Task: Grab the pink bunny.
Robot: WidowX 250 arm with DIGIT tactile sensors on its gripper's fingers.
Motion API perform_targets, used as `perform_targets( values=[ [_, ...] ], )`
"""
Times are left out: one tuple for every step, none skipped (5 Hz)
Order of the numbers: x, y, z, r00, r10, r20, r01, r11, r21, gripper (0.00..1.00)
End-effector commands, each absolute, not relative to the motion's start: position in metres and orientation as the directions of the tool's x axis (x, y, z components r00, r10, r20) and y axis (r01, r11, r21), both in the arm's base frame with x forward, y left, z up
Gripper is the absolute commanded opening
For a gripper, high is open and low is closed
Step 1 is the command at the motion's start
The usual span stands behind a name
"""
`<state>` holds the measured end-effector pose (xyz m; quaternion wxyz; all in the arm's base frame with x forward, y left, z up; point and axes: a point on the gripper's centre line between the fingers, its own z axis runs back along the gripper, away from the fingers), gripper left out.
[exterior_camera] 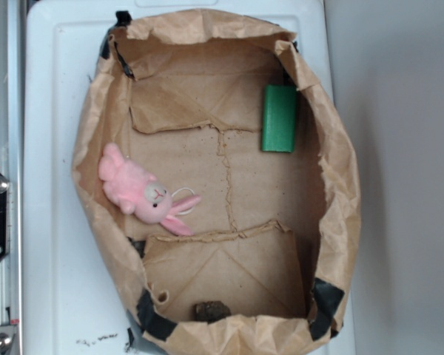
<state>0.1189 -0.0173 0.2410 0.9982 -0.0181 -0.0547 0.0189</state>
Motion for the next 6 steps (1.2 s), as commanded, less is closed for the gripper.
perform_targets(
  values=[
    [0.119,-0.017,0.241,0.993,0.04,0.109,-0.036,0.999,-0.038,1.0],
    [0.169,0.007,0.22,0.989,0.067,0.136,-0.064,0.998,-0.025,1.0],
    [0.219,0.016,0.216,0.981,0.093,0.168,-0.091,0.996,-0.02,1.0],
    [0.252,0.023,0.213,0.975,0.114,0.19,-0.114,0.993,-0.011,1.0],
    [0.279,0.04,0.198,0.97,0.138,0.2,-0.144,0.989,0.014,1.0],
    [0.264,0.035,0.189,0.968,0.113,0.222,-0.116,0.993,-0.001,1.0]
  ],
)
